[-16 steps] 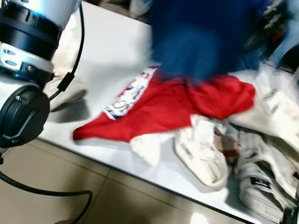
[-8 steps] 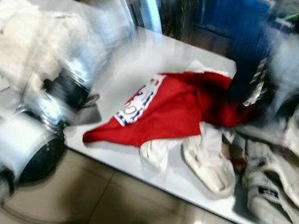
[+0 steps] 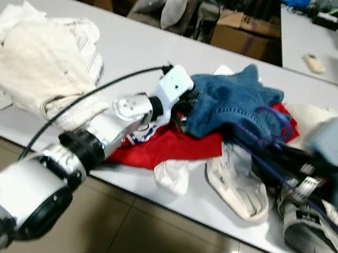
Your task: Hang hanger
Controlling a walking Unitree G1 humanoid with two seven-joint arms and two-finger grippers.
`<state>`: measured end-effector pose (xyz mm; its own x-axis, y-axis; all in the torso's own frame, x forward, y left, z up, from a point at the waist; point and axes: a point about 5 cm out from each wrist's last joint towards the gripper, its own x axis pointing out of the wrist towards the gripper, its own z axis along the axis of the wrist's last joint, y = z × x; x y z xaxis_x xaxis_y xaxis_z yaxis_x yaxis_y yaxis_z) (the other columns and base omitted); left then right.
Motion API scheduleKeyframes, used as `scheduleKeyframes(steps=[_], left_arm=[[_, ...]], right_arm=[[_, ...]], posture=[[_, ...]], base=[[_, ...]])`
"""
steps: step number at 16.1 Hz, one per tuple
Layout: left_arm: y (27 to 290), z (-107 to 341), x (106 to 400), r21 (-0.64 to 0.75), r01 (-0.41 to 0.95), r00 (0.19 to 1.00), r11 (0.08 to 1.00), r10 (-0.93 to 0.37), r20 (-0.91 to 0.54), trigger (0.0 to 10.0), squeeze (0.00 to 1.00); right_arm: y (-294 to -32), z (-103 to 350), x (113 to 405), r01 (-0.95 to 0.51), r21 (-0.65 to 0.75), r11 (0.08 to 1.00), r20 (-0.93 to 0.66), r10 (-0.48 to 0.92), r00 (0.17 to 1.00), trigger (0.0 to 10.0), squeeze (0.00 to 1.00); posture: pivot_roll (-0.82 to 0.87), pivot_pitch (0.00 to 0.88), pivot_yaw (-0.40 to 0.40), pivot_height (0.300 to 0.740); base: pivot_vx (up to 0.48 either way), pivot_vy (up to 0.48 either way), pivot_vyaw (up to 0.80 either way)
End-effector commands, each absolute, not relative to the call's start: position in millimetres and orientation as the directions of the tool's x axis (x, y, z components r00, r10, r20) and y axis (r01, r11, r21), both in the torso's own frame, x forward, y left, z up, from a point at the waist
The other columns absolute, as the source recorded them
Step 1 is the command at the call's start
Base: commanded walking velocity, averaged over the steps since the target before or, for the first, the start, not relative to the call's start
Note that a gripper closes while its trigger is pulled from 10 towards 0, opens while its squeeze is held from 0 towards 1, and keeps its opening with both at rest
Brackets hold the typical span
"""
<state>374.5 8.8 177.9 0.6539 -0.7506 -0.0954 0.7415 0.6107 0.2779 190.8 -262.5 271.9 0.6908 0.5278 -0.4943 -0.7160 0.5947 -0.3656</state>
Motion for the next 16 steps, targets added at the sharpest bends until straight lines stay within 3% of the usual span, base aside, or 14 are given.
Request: scheduleKeyframes(steps=[1,2,3,4,7,10,11,13,16], left_arm=[[19,184,382,0.311,0.702,0.694,0.641,-0.714,-0.094,10.0,0.0],[27,185,385,0.268,0.707,0.697,0.655,-0.709,-0.106,10.0,0.0],[29,181,383,0.166,0.776,0.629,0.609,-0.767,-0.126,10.0,0.0],[32,177,380,0.14,0.807,0.59,0.574,-0.796,-0.137,10.0,1.0],[42,155,374,0.114,0.841,0.541,0.529,-0.815,-0.207,10.0,1.0],[52,150,371,0.05,0.866,0.497,0.498,-0.845,-0.199,10.0,1.0],[58,148,370,0.05,0.864,0.5,0.501,-0.842,-0.202,10.0,1.0],[69,148,371,0.065,0.854,0.519,0.517,-0.833,-0.19,10.0,1.0],[91,160,374,0.088,0.846,0.534,0.526,-0.833,-0.147,10.0,1.0]], right_arm=[[-261,284,181,-0.757,-0.366,0.541,-0.496,0.575,0.651,10.0,0.0],[-267,295,171,-0.77,-0.354,0.531,-0.487,0.598,0.636,10.0,0.0],[-272,304,169,-0.766,-0.355,0.536,-0.46,0.614,0.642,10.0,0.0],[-275,313,167,-0.756,-0.368,0.541,-0.428,0.624,0.654,10.0,0.0],[-285,344,163,-0.701,-0.389,0.598,-0.245,0.666,0.705,10.0,0.0],[-300,361,172,-0.603,-0.362,0.711,-0.053,0.63,0.774,10.0,0.0],[-303,359,176,-0.586,-0.333,0.739,-0.045,0.608,0.793,10.0,0.0],[-299,344,176,-0.611,-0.344,0.713,-0.152,0.6,0.786,10.0,0.0],[-323,331,197,-0.441,-0.379,0.814,-0.219,0.384,0.897,10.0,0.0]], posture=[[-0.06,0.0,0.012,0.723],[-0.06,0.0,0.009,0.723],[-0.05,0.0,0.006,0.723],[-0.06,0.0,0.005,0.723],[-0.06,0.0,0.001,0.723],[-0.06,0.0,0.007,0.723],[-0.05,0.0,0.004,0.723],[-0.05,0.0,-0.001,0.723],[-0.05,0.0,0.015,0.723]], base=[[0.0,0.0,0.0],[0.0,0.0,0.0],[0.0,0.0,0.0],[0.0,0.0,0.0],[0.0,0.0,0.0],[0.0,0.0,0.0],[0.0,0.0,0.0],[0.0,0.0,0.0],[0.0,0.0,0.0]])
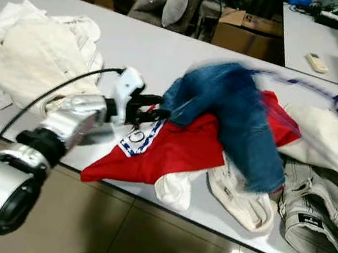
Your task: Hang hanger
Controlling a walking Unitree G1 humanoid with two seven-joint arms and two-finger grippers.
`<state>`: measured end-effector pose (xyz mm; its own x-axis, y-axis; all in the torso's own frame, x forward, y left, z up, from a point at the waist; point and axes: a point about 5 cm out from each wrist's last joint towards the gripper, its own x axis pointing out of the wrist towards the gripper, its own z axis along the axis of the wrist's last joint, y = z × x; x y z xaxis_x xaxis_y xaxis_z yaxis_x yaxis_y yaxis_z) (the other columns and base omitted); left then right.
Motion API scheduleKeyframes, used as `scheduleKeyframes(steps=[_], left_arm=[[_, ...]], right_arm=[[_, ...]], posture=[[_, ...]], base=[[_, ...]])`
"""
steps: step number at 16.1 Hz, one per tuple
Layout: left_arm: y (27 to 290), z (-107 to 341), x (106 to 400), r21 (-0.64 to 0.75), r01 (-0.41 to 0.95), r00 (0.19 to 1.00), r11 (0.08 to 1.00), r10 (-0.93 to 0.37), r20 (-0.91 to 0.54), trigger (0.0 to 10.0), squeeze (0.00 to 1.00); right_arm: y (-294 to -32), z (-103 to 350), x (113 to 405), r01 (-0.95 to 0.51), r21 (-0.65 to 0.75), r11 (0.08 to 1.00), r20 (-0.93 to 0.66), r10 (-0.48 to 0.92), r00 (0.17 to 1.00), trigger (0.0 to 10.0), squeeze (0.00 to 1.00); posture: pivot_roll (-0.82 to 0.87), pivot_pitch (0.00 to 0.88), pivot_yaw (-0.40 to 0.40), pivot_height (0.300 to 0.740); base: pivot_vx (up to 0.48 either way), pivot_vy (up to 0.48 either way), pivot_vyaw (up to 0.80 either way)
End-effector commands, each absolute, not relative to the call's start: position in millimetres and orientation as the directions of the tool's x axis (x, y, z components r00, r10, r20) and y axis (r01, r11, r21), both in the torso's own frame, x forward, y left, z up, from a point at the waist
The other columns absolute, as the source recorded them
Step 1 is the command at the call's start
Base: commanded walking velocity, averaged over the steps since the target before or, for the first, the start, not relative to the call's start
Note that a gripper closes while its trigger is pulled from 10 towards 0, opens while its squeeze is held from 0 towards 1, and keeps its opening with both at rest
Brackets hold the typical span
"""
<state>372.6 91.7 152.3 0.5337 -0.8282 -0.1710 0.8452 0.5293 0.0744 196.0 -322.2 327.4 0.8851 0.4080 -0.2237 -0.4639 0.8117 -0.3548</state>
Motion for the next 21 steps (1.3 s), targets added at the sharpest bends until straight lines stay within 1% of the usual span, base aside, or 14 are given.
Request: scheduleKeyframes(steps=[1,2,3,5,7,8,9,11,14,15,16,18,19,21], left_arm=[[103,170,375,0.081,0.846,0.532,0.526,-0.84,-0.104,10.0,1.0],[107,174,375,0.08,0.845,0.534,0.528,-0.841,-0.091,10.0,1.0],[120,181,375,0.085,0.833,0.552,0.547,-0.831,-0.071,10.0,1.0],[142,192,378,0.09,0.785,0.617,0.612,-0.786,-0.032,10.0,1.0],[150,200,379,0.093,0.753,0.655,0.652,-0.756,-0.001,10.0,1.0],[148,205,378,0.084,0.75,0.657,0.656,-0.754,0.018,10.0,1.0],[144,207,375,0.09,0.762,0.643,0.642,-0.766,0.022,10.0,1.0],[141,206,372,0.091,0.767,0.636,0.635,-0.771,0.022,10.0,1.0],[140,201,368,0.081,0.757,0.65,0.648,-0.76,0.012,10.0,1.0],[139,202,367,0.08,0.758,0.648,0.647,-0.761,0.014,10.0,1.0],[135,207,364,0.07,0.763,0.642,0.643,-0.766,0.041,10.0,1.0],[129,213,361,0.053,0.772,0.63,0.634,-0.773,0.077,10.0,1.0],[128,213,360,0.054,0.772,0.629,0.633,-0.774,0.079,10.0,1.0],[128,212,355,0.03,0.748,0.659,0.663,-0.747,0.088,10.0,1.0]], right_arm=[[-333,325,202,-0.375,-0.398,0.837,-0.252,0.293,0.922,10.0,0.0],[-333,322,200,-0.385,-0.395,0.834,-0.269,0.296,0.916,10.0,0.0],[-327,317,193,-0.443,-0.387,0.808,-0.306,0.341,0.889,10.0,0.0],[-323,315,182,-0.532,-0.397,0.748,-0.362,0.405,0.84,10.0,0.0],[-323,319,177,-0.576,-0.39,0.719,-0.389,0.438,0.81,10.0,0.0],[-320,323,170,-0.622,-0.378,0.686,-0.408,0.479,0.777,10.0,0.0],[-316,332,165,-0.651,-0.375,0.66,-0.391,0.524,0.757,10.0,0.0],[-314,344,161,-0.651,-0.395,0.648,-0.346,0.552,0.759,10.0,0.0],[-311,379,150,-0.646,-0.439,0.624,-0.213,0.627,0.75,10.0,0.0],[-311,384,148,-0.644,-0.443,0.624,-0.192,0.636,0.748,10.0,0.0],[-312,394,147,-0.618,-0.457,0.64,-0.121,0.644,0.756,10.0,0.0],[-312,396,158,-0.546,-0.441,0.712,0.003,0.61,0.793,10.0,0.0],[-311,394,162,-0.535,-0.436,0.724,0.013,0.6,0.8,10.0,0.0],[-306,371,195,-0.439,-0.36,0.823,0.051,0.487,0.872,10.0,0.0]], posture=[[-0.05,0.0,0.019,0.723],[-0.05,0.0,0.016,0.723],[-0.05,0.0,0.017,0.723],[-0.05,0.0,0.018,0.723],[-0.05,0.0,0.022,0.723],[-0.05,0.0,0.019,0.723],[-0.05,0.0,0.016,0.723],[-0.05,0.0,0.015,0.723],[-0.06,0.0,0.019,0.723],[-0.06,0.0,0.018,0.723],[-0.06,0.0,0.019,0.723],[-0.07,0.0,0.026,0.723],[-0.07,0.0,0.027,0.723],[-0.06,0.0,0.039,0.723]], base=[[0.0,0.0,0.0],[0.0,0.0,0.0],[0.0,0.0,0.0],[0.0,0.0,0.0],[0.0,0.0,0.0],[0.0,0.0,0.0],[0.0,0.0,0.0],[0.0,0.0,0.0],[0.0,0.0,0.0],[0.0,0.0,0.0],[0.0,0.0,0.0],[0.0,0.0,0.0],[0.0,0.0,0.0],[0.0,0.0,0.0]])
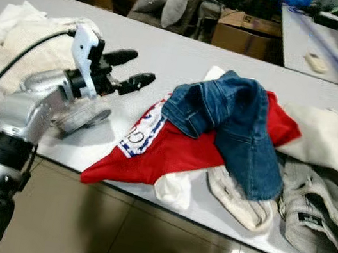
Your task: Hang hanger
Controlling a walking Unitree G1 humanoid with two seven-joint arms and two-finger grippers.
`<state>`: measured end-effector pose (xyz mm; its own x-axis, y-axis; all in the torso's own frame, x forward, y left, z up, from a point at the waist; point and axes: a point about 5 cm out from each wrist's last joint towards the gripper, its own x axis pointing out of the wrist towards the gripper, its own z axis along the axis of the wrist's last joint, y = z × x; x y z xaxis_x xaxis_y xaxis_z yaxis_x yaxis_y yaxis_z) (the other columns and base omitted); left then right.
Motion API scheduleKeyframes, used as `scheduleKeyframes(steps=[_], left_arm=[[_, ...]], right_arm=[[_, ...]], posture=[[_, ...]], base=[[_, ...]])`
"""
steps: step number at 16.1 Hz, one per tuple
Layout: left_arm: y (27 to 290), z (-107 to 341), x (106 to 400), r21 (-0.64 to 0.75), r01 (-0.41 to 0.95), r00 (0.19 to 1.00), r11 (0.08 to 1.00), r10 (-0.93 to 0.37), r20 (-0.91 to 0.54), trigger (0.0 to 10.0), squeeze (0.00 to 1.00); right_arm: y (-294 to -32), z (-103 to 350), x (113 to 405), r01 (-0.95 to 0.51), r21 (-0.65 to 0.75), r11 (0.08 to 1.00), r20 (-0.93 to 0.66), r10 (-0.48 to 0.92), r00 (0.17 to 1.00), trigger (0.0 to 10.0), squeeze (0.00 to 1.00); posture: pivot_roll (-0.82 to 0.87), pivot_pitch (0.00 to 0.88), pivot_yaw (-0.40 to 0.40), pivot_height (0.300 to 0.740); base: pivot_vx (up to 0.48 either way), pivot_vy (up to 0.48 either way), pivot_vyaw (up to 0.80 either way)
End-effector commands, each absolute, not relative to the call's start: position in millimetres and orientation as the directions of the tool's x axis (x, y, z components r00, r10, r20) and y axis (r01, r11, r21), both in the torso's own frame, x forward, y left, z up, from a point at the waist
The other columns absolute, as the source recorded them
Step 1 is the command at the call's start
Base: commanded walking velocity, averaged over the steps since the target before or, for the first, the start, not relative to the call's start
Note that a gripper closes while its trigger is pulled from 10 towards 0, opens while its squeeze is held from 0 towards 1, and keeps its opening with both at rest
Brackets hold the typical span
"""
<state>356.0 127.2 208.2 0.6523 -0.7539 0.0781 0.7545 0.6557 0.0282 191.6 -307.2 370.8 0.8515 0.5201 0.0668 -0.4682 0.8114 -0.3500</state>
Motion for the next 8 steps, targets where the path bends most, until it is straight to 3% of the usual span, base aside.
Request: scheduleKeyframes(steps=[1,4,6,7,8], left_arm=[[129,212,352,0.028,0.734,0.674,0.678,-0.733,0.085,10.0,1.0],[148,210,339,0.007,0.619,0.783,0.785,-0.618,0.078,10.0,1.0],[157,209,332,0.034,0.535,0.843,0.844,-0.536,0.036,10.0,0.97],[162,213,325,0.088,0.481,0.872,0.872,-0.486,0.054,10.0,0.47],[165,219,320,0.109,0.45,0.884,0.887,-0.459,0.085,10.0,0.16]], right_arm=[[-301,357,209,-0.405,-0.314,0.859,0.053,0.442,0.895,10.0,0.0],[-269,322,244,-0.375,-0.19,0.907,0.103,0.398,0.912,10.0,0.0],[-258,326,256,-0.313,-0.153,0.937,0.198,0.339,0.92,10.0,0.0],[-249,333,263,-0.256,-0.099,0.962,0.28,0.274,0.92,10.0,0.0],[-241,335,268,-0.181,-0.069,0.981,0.315,0.193,0.929,10.0,0.0]], posture=[[-0.06,0.0,0.039,0.723],[-0.03,0.0,0.021,0.723],[-0.02,0.0,0.023,0.723],[-0.01,0.0,0.018,0.723],[0.0,0.0,0.005,0.723]], base=[[0.0,0.0,0.0],[0.0,0.0,0.0],[0.0,0.0,0.0],[0.0,0.0,0.0],[0.0,0.0,0.0]])
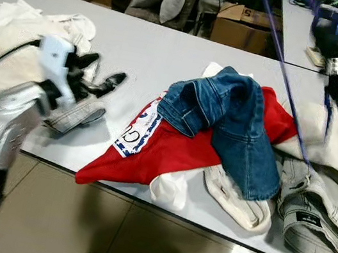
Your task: Hang hanger
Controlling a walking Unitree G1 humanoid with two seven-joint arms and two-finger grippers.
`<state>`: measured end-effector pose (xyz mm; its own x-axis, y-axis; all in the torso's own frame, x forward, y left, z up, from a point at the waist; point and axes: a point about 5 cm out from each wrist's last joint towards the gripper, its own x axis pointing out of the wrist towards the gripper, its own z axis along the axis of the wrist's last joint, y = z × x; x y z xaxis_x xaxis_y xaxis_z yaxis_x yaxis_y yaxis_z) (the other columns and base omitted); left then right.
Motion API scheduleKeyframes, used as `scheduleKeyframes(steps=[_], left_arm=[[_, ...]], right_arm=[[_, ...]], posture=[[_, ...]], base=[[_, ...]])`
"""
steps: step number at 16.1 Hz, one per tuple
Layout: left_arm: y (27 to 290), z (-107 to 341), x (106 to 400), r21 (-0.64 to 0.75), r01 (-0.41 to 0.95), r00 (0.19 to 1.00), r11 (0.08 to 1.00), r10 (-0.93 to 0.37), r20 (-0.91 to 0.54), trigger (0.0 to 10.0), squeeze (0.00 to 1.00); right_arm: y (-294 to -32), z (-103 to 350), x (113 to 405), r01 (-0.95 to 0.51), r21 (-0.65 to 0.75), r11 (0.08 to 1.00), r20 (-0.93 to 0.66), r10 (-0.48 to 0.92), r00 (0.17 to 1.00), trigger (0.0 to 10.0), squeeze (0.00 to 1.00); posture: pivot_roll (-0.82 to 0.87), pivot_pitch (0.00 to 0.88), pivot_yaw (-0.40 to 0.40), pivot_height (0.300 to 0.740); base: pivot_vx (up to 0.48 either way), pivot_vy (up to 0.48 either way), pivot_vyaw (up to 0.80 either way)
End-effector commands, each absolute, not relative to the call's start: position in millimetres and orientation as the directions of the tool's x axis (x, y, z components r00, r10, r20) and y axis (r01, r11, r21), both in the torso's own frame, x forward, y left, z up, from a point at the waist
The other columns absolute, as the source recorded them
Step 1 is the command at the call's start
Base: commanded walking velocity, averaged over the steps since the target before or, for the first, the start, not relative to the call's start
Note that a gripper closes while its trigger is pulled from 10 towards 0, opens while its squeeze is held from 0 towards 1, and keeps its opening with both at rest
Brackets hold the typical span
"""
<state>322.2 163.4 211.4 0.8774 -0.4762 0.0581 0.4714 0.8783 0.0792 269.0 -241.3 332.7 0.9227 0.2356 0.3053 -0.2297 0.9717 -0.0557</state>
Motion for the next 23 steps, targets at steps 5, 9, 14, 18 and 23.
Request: scheduleKeyframes(steps=[5,9,14,18,23], left_arm=[[152,224,311,0.099,0.417,0.901,0.904,-0.425,0.084,10.0,0.0],[150,226,312,0.101,0.39,0.913,0.915,-0.398,0.086,10.0,0.0],[153,228,313,0.13,0.369,0.922,0.92,-0.38,0.077,10.0,0.0],[149,225,312,0.138,0.374,0.92,0.917,-0.385,0.065,10.0,0.0],[147,222,311,0.139,0.381,0.919,0.914,-0.391,0.052,10.0,0.0]], right_arm=[[-177,321,266,-0.126,0.007,0.992,0.389,0.113,0.914,10.0,0.0],[-150,334,258,-0.204,-0.015,0.979,0.462,0.187,0.867,10.0,0.0],[-133,326,258,-0.292,0.036,0.956,0.444,0.247,0.861,10.0,0.0],[-121,308,259,-0.338,0.113,0.934,0.402,0.268,0.876,10.0,0.0],[-118,289,259,-0.336,0.142,0.931,0.336,0.274,0.901,10.0,0.0]], posture=[[-0.01,0.0,0.029,0.723],[-0.02,0.0,0.029,0.723],[-0.01,0.0,0.028,0.723],[-0.01,0.0,0.028,0.723],[-0.01,0.0,0.034,0.723]], base=[[0.0,0.049,0.0],[0.0,0.247,0.0],[0.0,0.263,0.0],[0.0,0.285,0.0],[0.0,0.351,0.0]])
